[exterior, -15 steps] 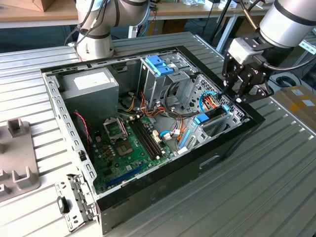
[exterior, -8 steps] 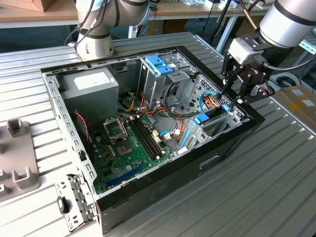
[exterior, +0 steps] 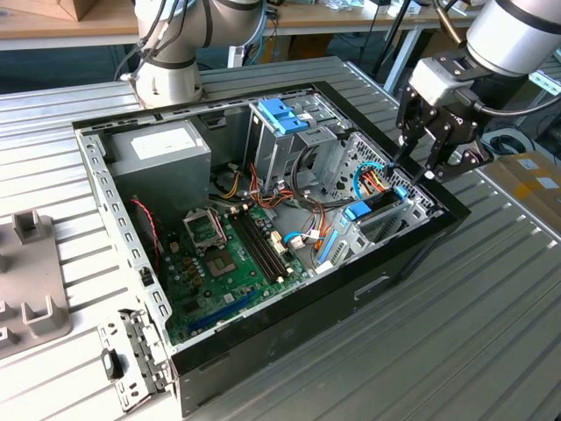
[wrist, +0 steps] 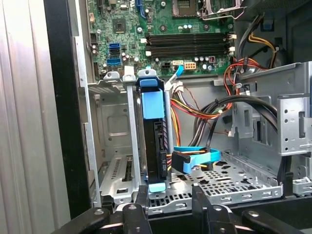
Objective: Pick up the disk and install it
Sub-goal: 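Insert the second disk wire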
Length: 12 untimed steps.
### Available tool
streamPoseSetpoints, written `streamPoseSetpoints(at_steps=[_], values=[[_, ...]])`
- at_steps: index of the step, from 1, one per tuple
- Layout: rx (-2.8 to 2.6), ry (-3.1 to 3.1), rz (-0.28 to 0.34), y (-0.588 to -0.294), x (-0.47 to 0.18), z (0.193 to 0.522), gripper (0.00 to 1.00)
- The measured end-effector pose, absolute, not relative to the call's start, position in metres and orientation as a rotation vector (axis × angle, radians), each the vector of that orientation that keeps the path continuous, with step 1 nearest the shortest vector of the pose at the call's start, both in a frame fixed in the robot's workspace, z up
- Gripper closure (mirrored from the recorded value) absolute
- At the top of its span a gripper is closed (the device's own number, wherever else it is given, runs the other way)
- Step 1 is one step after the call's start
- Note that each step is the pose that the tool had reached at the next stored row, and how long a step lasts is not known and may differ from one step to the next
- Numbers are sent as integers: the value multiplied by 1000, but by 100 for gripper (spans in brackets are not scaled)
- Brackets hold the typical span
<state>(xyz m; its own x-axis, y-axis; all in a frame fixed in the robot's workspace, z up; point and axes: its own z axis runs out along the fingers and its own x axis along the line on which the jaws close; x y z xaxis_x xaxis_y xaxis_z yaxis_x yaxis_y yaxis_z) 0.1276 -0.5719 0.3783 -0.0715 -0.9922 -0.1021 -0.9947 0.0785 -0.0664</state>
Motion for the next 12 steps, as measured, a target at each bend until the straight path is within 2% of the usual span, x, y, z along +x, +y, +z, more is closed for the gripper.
streamPoseSetpoints(at_steps=[12], values=[[-2054,2216,31,-564,118,379,52]])
